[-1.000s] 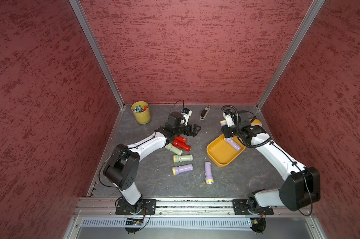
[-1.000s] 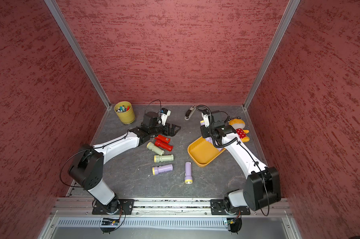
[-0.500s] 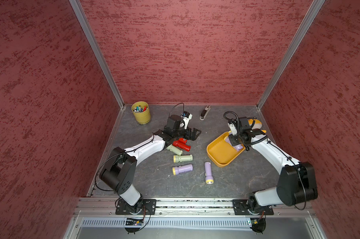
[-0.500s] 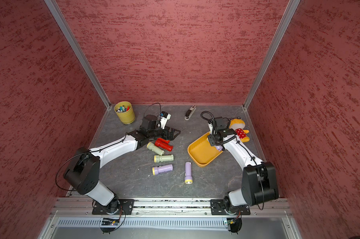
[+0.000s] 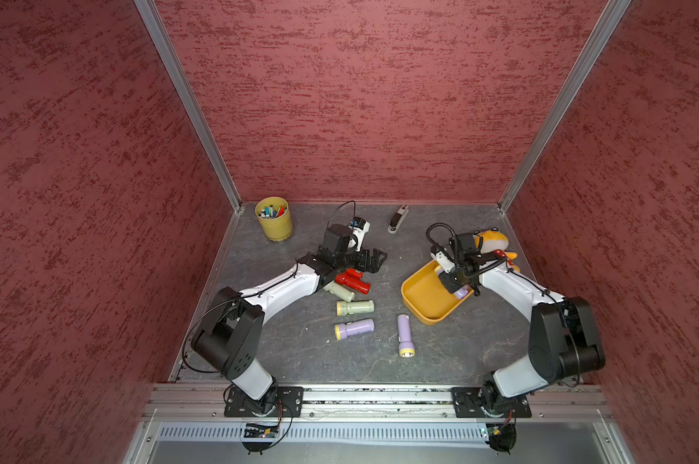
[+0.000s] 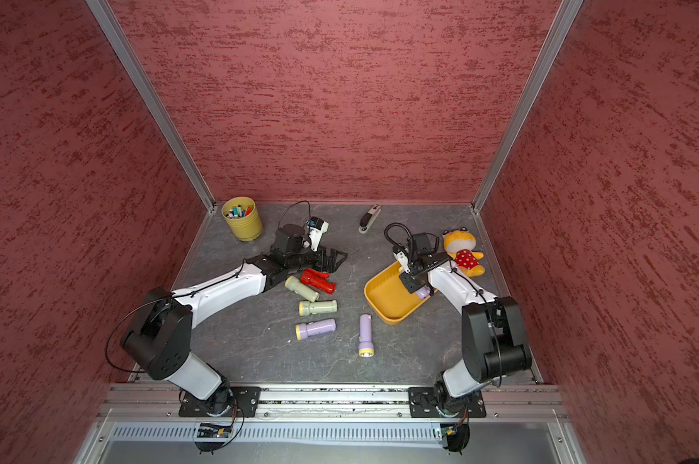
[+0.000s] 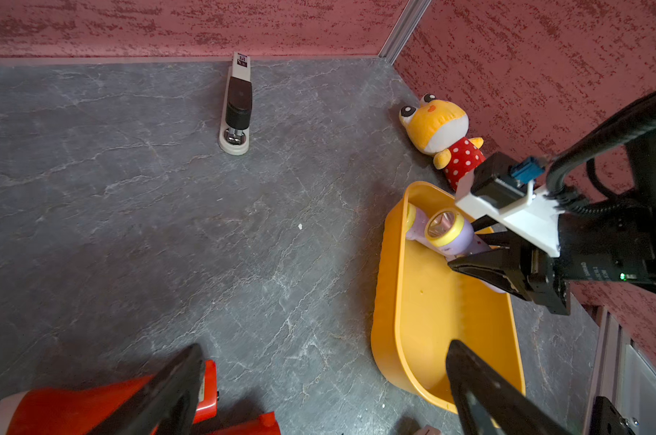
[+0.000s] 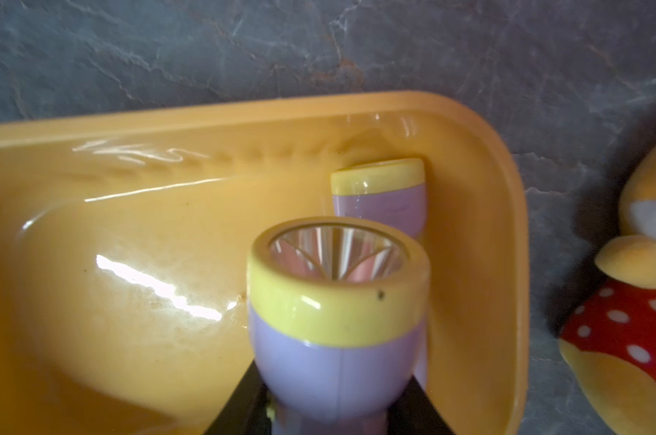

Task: Put the flashlights into the storage boxes
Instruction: Place the flashlight at the storage box.

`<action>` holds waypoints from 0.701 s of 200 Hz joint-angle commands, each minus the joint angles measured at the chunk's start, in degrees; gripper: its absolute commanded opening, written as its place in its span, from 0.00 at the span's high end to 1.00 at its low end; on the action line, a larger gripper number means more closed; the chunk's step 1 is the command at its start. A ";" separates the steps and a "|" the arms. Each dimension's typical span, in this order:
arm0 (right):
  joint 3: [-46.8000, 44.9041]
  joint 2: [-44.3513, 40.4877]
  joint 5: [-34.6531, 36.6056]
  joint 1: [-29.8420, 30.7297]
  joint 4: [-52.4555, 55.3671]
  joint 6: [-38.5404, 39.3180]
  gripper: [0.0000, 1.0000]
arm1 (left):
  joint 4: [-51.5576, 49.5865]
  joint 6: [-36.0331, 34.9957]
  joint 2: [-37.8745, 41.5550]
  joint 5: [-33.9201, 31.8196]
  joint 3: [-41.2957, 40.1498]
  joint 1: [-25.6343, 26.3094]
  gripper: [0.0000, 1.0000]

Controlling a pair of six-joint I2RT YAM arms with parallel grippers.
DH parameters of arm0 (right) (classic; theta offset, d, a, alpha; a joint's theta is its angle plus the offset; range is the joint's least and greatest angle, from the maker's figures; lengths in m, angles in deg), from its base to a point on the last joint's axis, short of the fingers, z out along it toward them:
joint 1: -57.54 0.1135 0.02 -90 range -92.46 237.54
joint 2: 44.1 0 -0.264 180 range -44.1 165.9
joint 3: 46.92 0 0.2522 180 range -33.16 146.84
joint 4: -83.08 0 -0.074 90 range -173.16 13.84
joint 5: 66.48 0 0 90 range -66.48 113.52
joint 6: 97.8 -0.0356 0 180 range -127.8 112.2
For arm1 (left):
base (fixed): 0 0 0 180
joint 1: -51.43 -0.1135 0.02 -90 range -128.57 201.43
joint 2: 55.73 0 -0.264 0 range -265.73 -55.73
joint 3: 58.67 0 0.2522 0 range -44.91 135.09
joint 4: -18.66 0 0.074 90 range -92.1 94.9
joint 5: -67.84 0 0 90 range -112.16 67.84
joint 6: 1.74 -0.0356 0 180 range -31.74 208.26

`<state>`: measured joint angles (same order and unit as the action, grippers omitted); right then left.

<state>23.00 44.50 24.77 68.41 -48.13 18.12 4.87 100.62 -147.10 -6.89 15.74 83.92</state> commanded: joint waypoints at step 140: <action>2.28 5.65 1.84 -0.38 -7.17 3.45 0.63 | -3.45 1.55 13.35 -11.24 -8.93 2.57 0.01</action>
<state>23.27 49.18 24.79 68.30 -53.59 21.22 2.49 101.47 -136.22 -15.48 8.17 85.71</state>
